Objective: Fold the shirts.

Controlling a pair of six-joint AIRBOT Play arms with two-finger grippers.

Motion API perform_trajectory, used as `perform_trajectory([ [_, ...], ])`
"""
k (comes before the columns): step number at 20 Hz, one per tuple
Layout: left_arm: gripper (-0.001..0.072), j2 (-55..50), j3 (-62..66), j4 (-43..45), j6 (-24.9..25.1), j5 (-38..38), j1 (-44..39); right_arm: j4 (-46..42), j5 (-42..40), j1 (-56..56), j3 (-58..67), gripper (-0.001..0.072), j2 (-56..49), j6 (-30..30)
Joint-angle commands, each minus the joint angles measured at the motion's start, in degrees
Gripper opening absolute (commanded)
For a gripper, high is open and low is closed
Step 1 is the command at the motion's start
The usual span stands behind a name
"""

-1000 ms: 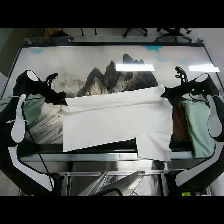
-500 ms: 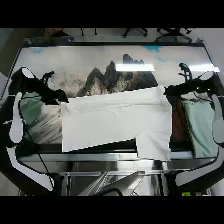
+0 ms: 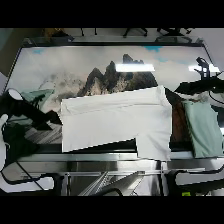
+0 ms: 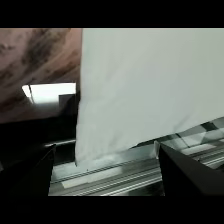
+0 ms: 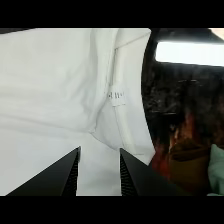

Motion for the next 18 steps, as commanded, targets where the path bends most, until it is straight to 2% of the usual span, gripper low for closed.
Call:
perform_trajectory([
  [1, 0.069, 6.1, -16.8, 0.0, 2.2, 5.6, 0.9, 3.1, 0.5, -0.3, -0.6, 0.0305, 0.6, 0.4],
  [4, 0.0689, 8.0, -22.3, -0.5, 2.6, 9.6, 0.9, 4.2, 0.5, -0.3, -0.6, 0.0305, 0.6, 0.4],
  [7, 0.0689, 8.2, -24.6, -8.8, 6.7, 13.7, 0.8, 4.5, 0.7, -0.3, -0.6, 0.0305, 0.6, 0.4],
  [9, 0.0688, 8.1, -26.1, -12.2, 7.6, 17.8, 0.8, 4.5, 1.7, -0.3, -0.6, 0.0305, 0.6, 0.4],
  [10, 0.0609, 8.1, -26.6, -13.4, 8.1, 18.9, 0.8, 4.5, 2.1, -0.3, -0.6, 0.0305, 0.6, 0.5],
  [13, 0.0007, 8.1, -25.4, -15.5, 11.2, 18.8, 0.8, 4.5, 3.5, -0.3, -0.6, 0.0305, 0.8, 1.7],
  [15, 0.0014, 8.1, -22.4, -14.7, 11.2, 18.1, 0.9, 3.7, 7.0, -0.3, -0.6, 0.0305, 0.9, 3.5],
  [18, 0.0013, 8.1, -17.0, -7.3, 9.3, 17.3, 0.9, 1.7, 11.8, -1.7, -3.1, 0.0305, 2.0, 7.3],
])
